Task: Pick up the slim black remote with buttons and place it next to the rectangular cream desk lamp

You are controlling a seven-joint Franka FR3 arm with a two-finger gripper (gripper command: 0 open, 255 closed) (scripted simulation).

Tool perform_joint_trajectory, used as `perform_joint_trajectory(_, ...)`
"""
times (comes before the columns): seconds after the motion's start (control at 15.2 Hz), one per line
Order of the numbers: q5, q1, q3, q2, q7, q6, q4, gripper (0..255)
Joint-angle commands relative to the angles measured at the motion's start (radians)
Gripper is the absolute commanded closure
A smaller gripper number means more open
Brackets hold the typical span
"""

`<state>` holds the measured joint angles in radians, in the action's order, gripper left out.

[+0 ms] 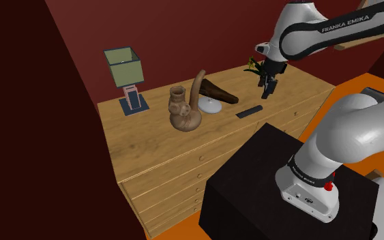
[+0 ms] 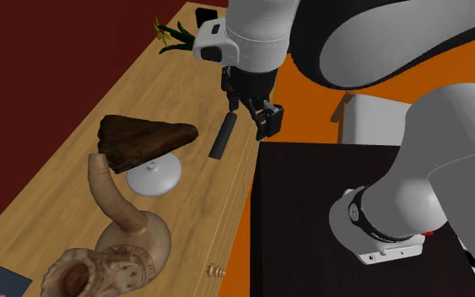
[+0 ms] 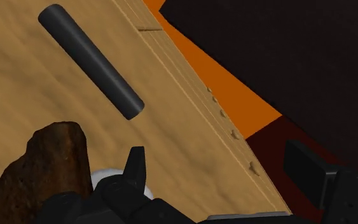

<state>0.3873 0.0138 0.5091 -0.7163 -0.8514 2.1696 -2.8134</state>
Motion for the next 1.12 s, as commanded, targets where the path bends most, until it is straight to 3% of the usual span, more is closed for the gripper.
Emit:
perform_joint_trajectory(0.0,0.037,0.014,0.072,0.085,-0.086,0.107,-0.009,0)
perform_joint_trajectory(0.26,0.058,0.078,0.214,0.267,-0.263,0.295,0.008,0)
perform_joint_trajectory(0.46,-0.005,0.18,0.345,0.43,-0.436,0.441,0.04,0)
perform_joint_trajectory(0.59,-0.137,0.298,0.455,0.556,-0.609,0.536,0.067,0)
perform_joint_trajectory(0.66,-0.268,0.38,0.519,0.632,-0.74,0.58,0.083,0)
perform_joint_trajectory(0.73,-0.491,0.47,0.571,0.729,-0.937,0.612,0.104,0)
perform_joint_trajectory(0.79,-0.751,0.456,0.513,0.835,-1.161,0.617,0.138,0)
perform_joint_trajectory(0.86,-0.939,0.41,0.441,0.92,-1.334,0.61,0.179,0)
perform_joint_trajectory(0.99,-1.072,0.199,0.218,1.01,-1.503,0.626,0.247,0)
perform_joint_trajectory(1.06,-1.079,0.179,0.198,1.018,-1.516,0.629,0.253,0)
